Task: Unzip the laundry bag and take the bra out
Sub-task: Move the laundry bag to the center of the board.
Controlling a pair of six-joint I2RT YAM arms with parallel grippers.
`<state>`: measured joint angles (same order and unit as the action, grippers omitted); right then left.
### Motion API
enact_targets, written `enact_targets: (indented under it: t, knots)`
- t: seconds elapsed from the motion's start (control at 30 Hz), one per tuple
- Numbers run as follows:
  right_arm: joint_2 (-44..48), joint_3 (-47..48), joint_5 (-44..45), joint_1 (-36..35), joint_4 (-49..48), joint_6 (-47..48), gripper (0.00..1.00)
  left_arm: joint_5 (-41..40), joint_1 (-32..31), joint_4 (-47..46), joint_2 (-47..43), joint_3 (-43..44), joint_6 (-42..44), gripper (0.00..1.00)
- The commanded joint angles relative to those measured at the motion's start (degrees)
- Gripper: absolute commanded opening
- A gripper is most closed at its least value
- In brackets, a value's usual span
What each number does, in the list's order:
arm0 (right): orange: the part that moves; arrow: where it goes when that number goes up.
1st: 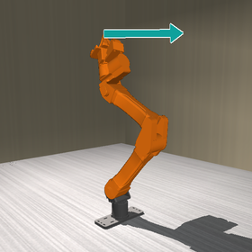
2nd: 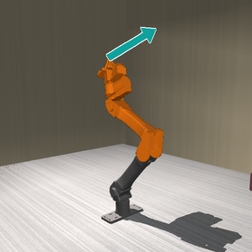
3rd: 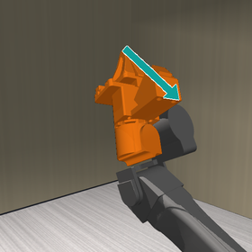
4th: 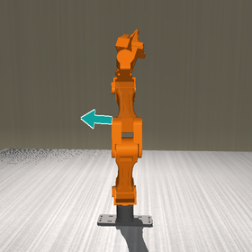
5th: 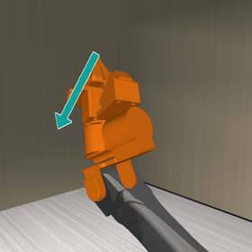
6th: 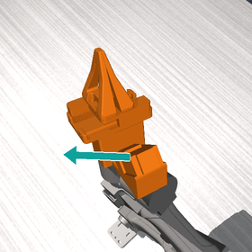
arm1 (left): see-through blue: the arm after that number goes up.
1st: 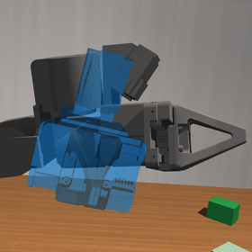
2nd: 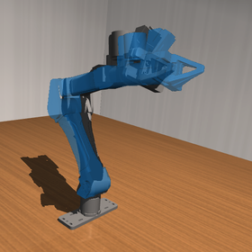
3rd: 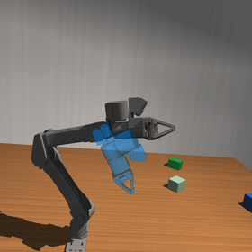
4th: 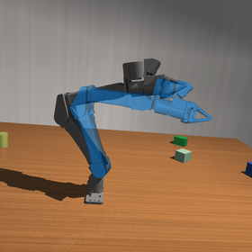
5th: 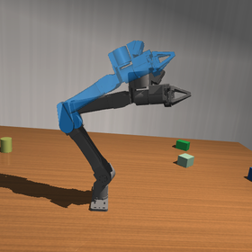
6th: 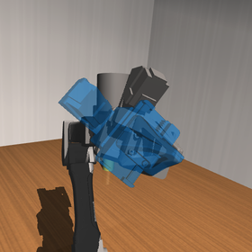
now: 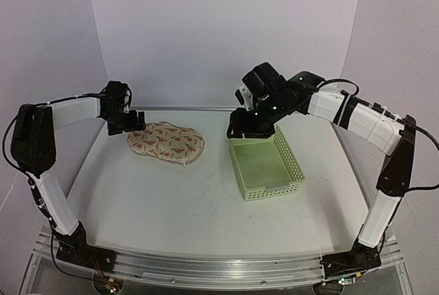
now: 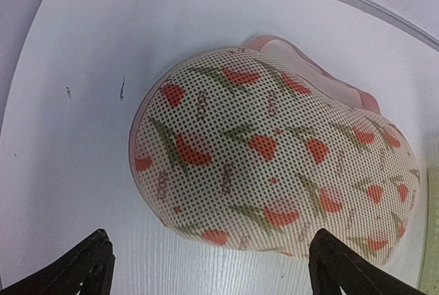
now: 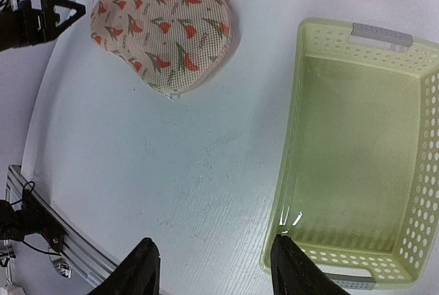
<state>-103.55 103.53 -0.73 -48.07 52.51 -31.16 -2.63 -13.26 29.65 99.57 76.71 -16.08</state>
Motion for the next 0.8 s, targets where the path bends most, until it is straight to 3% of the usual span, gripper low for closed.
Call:
enact_targets:
  t: [0.0, 0.5, 0.77]
  knots:
    - [3.4, -4.0, -0.5, -0.6, -3.7, -0.2, 0.59, 6.9, 3.7, -3.3, 5.0, 4.6, 1.1, 0.99]
    - [4.5, -6.2, -1.6, -1.3, -5.7, -0.9, 0.66, 18.4, 9.9, -6.5, 18.4, 9.4, 2.3, 0.98]
    - [3.5, -5.3, -1.9, -2.1, -6.0, -1.6, 0.67, 24.6, 11.7, -7.2, 19.8, 9.4, 3.9, 0.82]
